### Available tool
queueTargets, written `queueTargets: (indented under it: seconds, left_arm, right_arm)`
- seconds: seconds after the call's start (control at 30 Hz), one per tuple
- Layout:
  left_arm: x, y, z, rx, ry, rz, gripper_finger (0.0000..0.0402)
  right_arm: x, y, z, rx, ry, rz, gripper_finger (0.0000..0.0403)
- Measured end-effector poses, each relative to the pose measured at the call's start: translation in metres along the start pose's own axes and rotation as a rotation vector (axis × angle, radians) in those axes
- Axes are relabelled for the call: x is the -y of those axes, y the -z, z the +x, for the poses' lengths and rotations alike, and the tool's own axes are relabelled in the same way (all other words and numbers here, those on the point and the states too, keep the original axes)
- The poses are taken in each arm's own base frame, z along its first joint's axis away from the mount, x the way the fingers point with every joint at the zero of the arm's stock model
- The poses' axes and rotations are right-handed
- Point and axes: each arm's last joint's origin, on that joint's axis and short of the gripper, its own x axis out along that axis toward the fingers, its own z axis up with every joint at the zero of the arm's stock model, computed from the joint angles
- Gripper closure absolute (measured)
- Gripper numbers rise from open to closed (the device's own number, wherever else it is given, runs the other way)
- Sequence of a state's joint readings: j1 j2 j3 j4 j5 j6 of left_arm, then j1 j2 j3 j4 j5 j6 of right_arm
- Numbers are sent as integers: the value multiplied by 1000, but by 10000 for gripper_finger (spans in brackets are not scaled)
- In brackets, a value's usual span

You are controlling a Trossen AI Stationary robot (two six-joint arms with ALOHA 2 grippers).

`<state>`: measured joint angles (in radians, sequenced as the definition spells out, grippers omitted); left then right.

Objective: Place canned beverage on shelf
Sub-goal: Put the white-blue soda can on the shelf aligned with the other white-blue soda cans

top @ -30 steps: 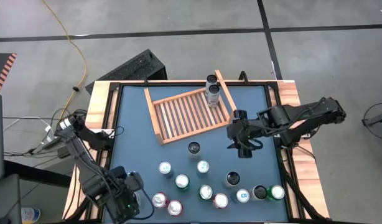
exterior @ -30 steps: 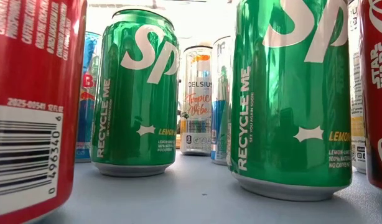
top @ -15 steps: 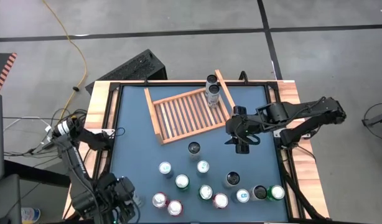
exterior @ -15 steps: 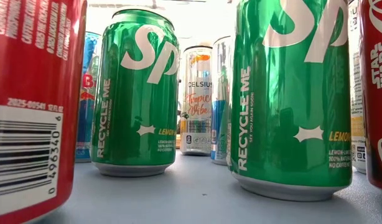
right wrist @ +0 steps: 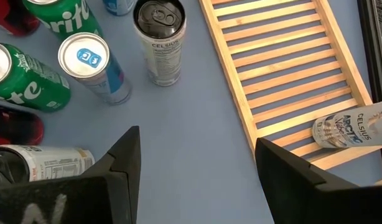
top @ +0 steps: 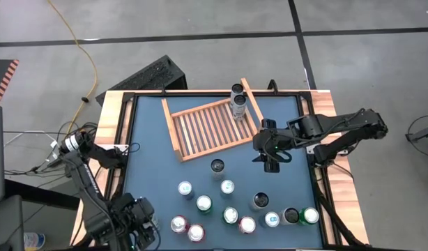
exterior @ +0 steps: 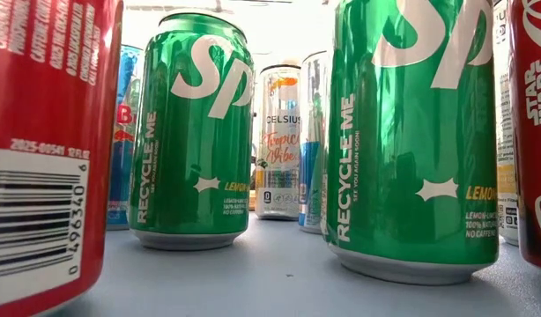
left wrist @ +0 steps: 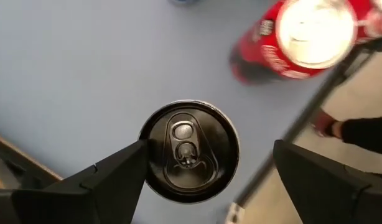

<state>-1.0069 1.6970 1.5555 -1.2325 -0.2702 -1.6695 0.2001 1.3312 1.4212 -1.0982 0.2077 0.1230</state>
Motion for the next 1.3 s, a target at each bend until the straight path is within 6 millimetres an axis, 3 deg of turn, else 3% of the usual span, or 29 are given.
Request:
queueTargets:
  seconds: [0.23, 0.43, 1.07, 1.3]
  left_arm:
    - [11, -9, -18, -13, 72, 31, 77]
    - [9, -17, -28, -14, 44, 79, 77]
    - [-2, 4, 3, -1, -25, 116, 77]
    - [3, 9, 17, -25, 47, 162, 77]
  right_arm:
    - [0, 0, 0, 0, 0, -11, 168]
    - [0, 0, 0, 0, 0, -19, 168]
    - [-3, 12, 21, -52, 7, -3, 168]
    - [-3, 12, 21, -51, 6, 0, 168]
